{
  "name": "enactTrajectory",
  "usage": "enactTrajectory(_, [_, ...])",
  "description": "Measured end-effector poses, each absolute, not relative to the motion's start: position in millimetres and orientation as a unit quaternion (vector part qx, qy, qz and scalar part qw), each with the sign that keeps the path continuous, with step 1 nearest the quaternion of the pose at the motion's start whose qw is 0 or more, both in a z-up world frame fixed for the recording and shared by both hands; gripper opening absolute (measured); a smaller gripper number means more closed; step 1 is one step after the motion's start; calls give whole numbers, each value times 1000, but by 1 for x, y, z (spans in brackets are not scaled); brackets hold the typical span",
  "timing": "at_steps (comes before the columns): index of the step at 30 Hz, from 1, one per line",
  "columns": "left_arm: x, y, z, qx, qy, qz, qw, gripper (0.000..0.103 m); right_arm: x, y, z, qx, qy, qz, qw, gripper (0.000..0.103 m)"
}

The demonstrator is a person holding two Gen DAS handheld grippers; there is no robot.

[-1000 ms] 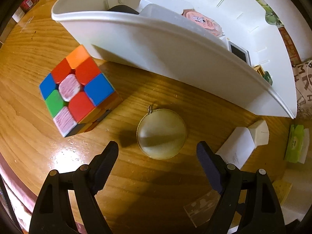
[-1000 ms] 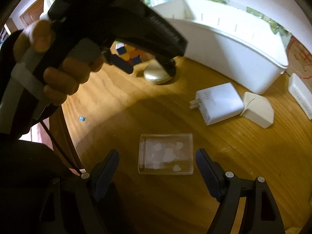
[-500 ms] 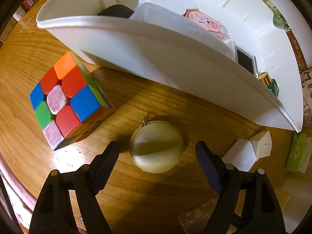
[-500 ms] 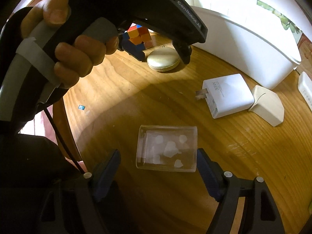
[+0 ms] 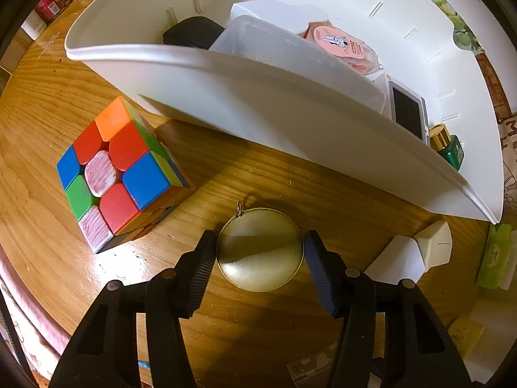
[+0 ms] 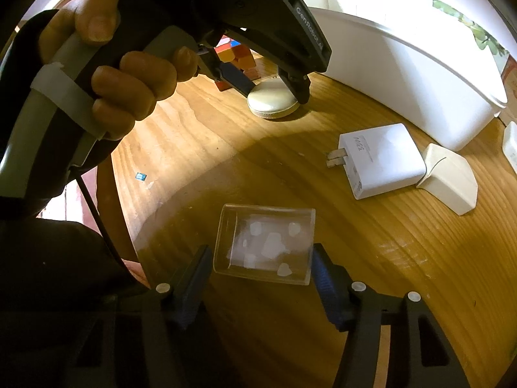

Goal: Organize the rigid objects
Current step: 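Close the right gripper on the clear heart-print plastic box while the left holds the compact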

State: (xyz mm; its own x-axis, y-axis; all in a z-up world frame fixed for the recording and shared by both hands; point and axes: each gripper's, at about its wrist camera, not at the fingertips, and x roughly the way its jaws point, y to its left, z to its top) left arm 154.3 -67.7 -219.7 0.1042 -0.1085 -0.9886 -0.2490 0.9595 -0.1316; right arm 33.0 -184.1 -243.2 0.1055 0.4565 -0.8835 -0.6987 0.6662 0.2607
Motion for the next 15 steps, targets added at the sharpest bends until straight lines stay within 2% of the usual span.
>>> enactTrajectory(15, [123, -49, -214, -140, 673, 42, 725, 59, 32, -191, -229, -110, 534, 398, 738, 61])
